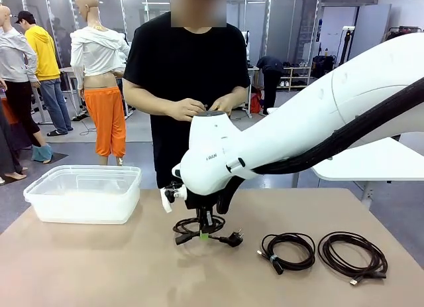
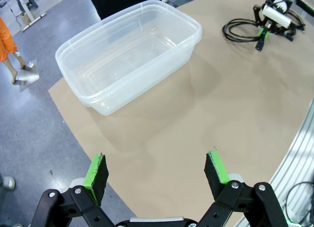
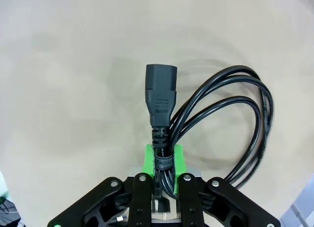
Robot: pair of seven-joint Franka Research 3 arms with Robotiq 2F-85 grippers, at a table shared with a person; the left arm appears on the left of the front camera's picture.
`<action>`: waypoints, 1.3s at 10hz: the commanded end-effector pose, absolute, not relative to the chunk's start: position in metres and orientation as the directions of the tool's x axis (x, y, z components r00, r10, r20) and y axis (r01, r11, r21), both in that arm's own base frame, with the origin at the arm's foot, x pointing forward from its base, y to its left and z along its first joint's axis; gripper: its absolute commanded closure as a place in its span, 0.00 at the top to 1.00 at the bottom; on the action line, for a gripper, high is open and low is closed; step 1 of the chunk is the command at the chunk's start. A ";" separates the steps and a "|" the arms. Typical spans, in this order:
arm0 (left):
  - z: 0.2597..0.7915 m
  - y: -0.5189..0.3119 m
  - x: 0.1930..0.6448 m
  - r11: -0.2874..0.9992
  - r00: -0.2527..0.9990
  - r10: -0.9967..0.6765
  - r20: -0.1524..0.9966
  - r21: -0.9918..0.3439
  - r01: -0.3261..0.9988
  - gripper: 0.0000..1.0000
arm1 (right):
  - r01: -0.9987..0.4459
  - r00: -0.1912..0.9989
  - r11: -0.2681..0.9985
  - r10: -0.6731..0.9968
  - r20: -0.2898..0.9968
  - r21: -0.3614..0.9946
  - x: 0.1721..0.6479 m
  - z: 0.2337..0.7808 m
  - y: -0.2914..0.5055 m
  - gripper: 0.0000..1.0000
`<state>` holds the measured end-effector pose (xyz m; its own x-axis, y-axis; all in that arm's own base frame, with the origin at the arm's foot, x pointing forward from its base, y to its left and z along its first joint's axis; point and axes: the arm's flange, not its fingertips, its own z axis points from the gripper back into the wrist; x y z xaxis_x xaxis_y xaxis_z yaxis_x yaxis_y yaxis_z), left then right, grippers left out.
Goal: Organize and store the cables.
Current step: Place the Power Cable into the Organizing box.
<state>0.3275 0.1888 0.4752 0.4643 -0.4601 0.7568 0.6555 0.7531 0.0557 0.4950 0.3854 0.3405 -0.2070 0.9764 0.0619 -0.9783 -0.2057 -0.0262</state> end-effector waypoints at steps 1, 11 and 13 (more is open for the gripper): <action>0.473 0.191 0.327 0.745 0.455 -0.467 0.759 0.060 0.665 1.00 | -0.991 -0.133 -0.132 0.986 0.099 -0.012 0.491 0.327 0.382 0.08; 0.486 0.167 0.322 0.707 0.439 -0.514 0.737 0.075 0.703 1.00 | -0.997 -0.064 -0.073 0.957 0.282 0.021 0.504 0.355 0.327 1.00; 0.502 0.125 0.321 0.636 0.391 -0.555 0.734 0.071 0.769 1.00 | -1.000 0.009 0.005 0.936 0.351 0.012 0.502 0.380 0.275 1.00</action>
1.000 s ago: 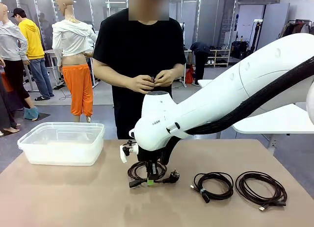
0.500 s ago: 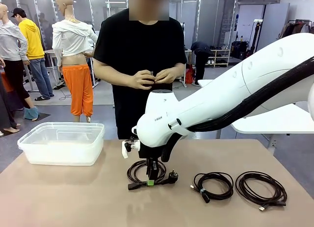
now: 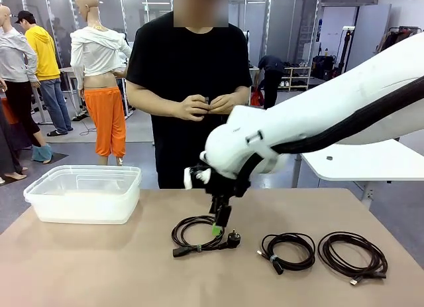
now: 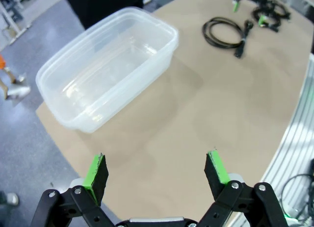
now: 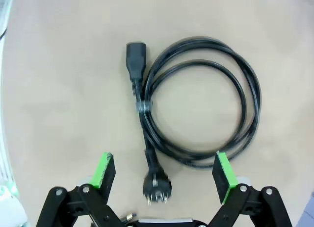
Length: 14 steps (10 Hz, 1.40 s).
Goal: Organize and store the cables.
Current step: Place the Power Cable into the Organizing box.
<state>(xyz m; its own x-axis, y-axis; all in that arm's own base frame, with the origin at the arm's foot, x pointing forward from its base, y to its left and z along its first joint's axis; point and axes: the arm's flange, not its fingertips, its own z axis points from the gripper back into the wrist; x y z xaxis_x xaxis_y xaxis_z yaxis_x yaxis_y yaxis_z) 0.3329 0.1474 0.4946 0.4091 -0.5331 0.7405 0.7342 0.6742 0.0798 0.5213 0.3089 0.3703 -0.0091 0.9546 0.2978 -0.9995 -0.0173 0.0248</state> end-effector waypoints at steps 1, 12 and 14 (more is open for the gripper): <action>0.511 0.102 0.321 0.606 0.368 -0.586 0.722 0.090 0.790 1.00 | -0.998 0.056 0.064 0.909 0.413 -0.005 0.496 0.398 0.236 1.00; 0.447 -0.218 0.321 0.285 0.211 -0.930 0.301 0.226 0.931 1.00 | -0.939 0.191 0.343 0.577 0.794 -0.024 0.366 0.384 -0.165 1.00; 0.436 -0.247 0.320 0.228 0.160 -0.950 0.267 0.248 0.941 1.00 | -0.925 0.098 0.372 0.441 0.892 -0.083 0.333 0.360 -0.220 1.00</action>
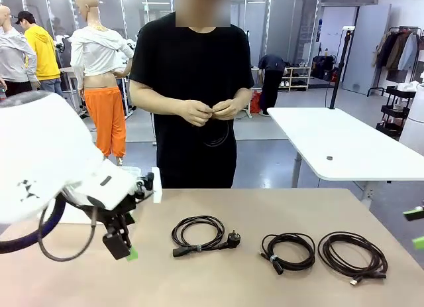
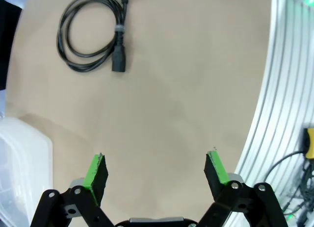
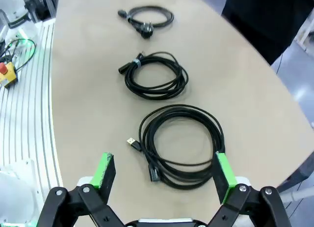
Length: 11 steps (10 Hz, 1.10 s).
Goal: Organize and store the cables.
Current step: Place the Power Cable into the Organizing box.
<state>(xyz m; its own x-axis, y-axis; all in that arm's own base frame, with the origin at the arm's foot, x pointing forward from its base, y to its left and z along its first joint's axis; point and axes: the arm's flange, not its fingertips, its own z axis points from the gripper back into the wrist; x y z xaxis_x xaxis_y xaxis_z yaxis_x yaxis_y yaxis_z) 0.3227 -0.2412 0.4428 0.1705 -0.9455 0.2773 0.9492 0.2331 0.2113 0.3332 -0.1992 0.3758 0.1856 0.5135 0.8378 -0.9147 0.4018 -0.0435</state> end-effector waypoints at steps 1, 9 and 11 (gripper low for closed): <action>0.430 -0.255 0.320 0.204 0.136 -0.957 0.256 0.263 0.943 1.00 | -0.914 0.054 0.391 0.380 0.923 -0.107 0.318 0.346 -0.237 1.00; 0.430 -0.264 0.315 0.159 0.097 -0.963 0.252 0.238 0.958 1.00 | -0.889 0.070 0.446 0.361 0.930 -0.106 0.287 0.338 -0.244 1.00; 0.431 -0.262 0.317 0.158 0.095 -0.961 0.261 0.231 0.960 1.00 | -0.889 0.070 0.446 0.361 0.930 -0.106 0.287 0.338 -0.244 1.00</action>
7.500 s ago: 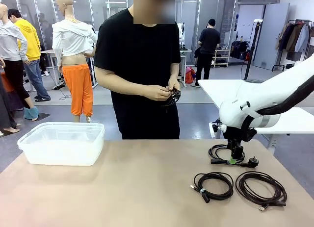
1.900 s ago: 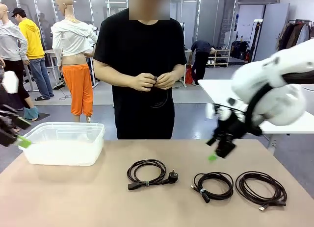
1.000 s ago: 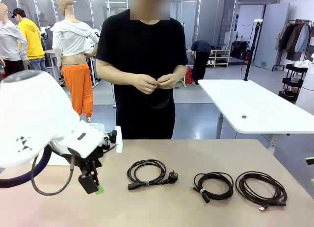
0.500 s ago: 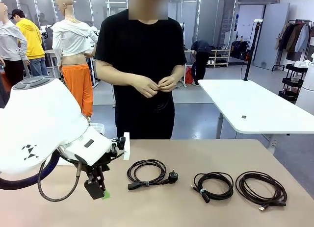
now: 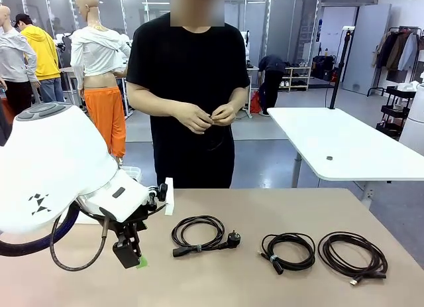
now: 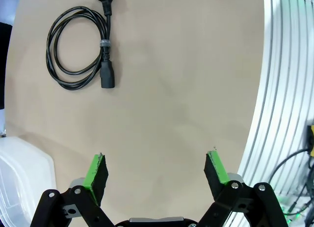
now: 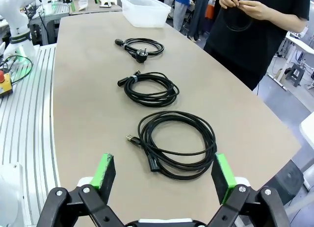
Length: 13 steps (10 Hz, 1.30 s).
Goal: Organize and store the cables.
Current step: Place the Power Cable into the Organizing box.
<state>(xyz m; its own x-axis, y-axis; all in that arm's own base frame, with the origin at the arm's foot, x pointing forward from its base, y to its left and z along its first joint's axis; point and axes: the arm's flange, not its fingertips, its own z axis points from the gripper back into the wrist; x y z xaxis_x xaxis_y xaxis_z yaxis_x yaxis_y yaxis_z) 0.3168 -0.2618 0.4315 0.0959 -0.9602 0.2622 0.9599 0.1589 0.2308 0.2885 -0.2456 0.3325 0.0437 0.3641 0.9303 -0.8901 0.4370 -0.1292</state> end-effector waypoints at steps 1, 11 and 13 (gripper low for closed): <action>0.429 -0.289 0.324 0.130 0.085 -0.980 0.179 0.261 0.957 1.00 | -0.889 0.070 0.446 0.361 0.930 -0.106 0.287 0.338 -0.244 1.00; 0.388 -0.427 0.425 0.135 0.136 -0.991 0.009 0.181 0.974 1.00 | -0.889 0.070 0.446 0.361 0.930 -0.106 0.287 0.338 -0.244 1.00; 0.372 -0.426 0.434 0.055 0.056 -0.998 0.000 0.163 0.985 1.00 | -0.889 0.070 0.446 0.361 0.930 -0.106 0.287 0.338 -0.244 1.00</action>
<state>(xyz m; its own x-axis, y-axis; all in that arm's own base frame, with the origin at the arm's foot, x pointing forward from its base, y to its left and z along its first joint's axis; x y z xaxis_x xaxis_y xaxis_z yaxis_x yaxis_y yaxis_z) 0.4274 -0.4238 0.3732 0.0994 -0.9948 0.0206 0.9797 0.1015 0.1730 0.2886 -0.2454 0.3329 0.0437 0.3656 0.9297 -0.8904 0.4363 -0.1297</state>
